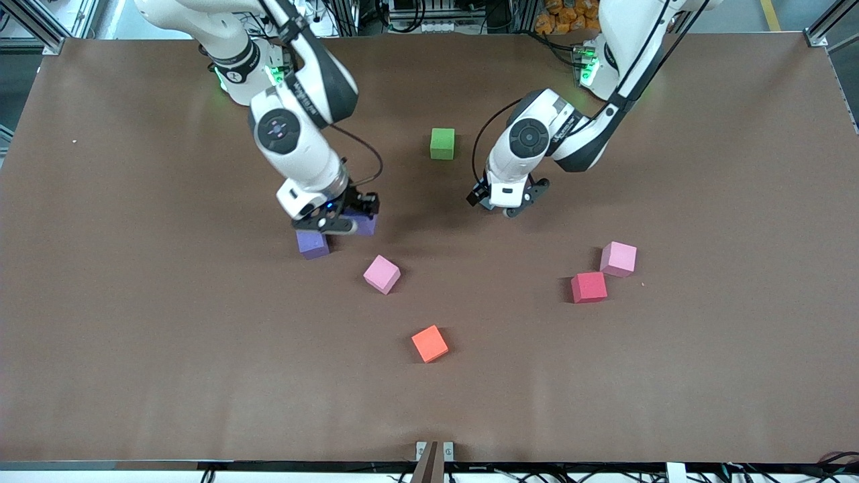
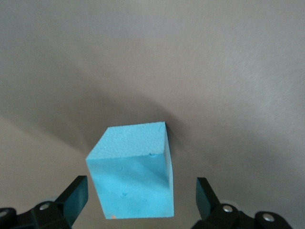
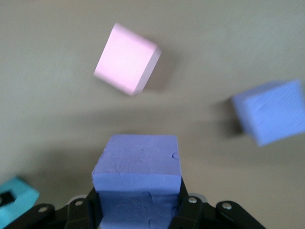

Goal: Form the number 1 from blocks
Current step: 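Place the blue cube with the right gripper while the left gripper holds cyan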

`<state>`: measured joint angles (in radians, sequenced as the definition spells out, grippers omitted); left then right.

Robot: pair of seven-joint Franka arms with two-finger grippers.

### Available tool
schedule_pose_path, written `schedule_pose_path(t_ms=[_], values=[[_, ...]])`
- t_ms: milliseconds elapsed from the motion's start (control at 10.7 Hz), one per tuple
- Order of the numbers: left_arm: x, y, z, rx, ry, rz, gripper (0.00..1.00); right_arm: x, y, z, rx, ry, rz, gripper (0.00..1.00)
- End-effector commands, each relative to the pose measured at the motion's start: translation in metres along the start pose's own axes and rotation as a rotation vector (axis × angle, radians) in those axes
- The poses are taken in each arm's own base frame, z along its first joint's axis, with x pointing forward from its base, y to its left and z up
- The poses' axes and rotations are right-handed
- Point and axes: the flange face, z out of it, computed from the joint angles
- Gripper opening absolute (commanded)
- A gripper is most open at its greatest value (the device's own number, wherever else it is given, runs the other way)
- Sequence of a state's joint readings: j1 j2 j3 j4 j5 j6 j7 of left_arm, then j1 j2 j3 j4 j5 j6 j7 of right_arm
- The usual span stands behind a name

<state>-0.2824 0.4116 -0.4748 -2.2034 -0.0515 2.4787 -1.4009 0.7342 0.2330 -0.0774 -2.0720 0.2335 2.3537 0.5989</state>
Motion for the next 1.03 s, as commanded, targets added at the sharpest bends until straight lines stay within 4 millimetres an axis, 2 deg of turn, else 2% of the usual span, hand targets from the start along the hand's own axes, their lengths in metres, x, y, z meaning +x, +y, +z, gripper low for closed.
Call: schedule_pose_path(t_ms=[0, 94, 187, 281, 375, 468, 656, 749, 936], values=[[0.001, 0.0, 0.011, 0.004, -0.007, -0.022, 1.0, -0.066, -0.038, 0.013, 0.009, 0.011, 0.013, 0.46], [0.005, -0.001, 0.013, 0.005, -0.006, -0.018, 1.0, -0.087, -0.049, 0.021, 0.011, 0.013, -0.001, 0.46], [0.019, -0.002, 0.011, 0.004, 0.008, -0.02, 0.76, -0.104, -0.056, 0.034, 0.009, 0.016, -0.024, 0.46], [0.024, -0.003, 0.008, 0.002, 0.023, 0.011, 0.35, -0.116, -0.062, 0.05, 0.005, 0.019, -0.035, 0.46], [0.036, -0.003, 0.0, -0.005, 0.041, 0.024, 0.0, -0.131, -0.072, 0.066, 0.003, 0.024, -0.032, 0.46], [0.047, -0.003, -0.022, -0.035, 0.066, 0.041, 0.0, -0.135, -0.078, 0.078, 0.013, 0.039, -0.024, 0.46], [0.08, -0.01, -0.083, -0.076, 0.127, 0.154, 0.0, -0.141, -0.092, 0.088, 0.012, 0.04, -0.04, 0.46], [0.101, -0.012, -0.114, -0.108, 0.159, 0.225, 0.0, -0.146, -0.102, 0.095, 0.01, 0.038, -0.042, 0.47], [0.14, -0.015, -0.16, -0.149, 0.212, 0.321, 0.0, -0.161, -0.121, 0.117, -0.006, 0.031, -0.033, 0.48]])
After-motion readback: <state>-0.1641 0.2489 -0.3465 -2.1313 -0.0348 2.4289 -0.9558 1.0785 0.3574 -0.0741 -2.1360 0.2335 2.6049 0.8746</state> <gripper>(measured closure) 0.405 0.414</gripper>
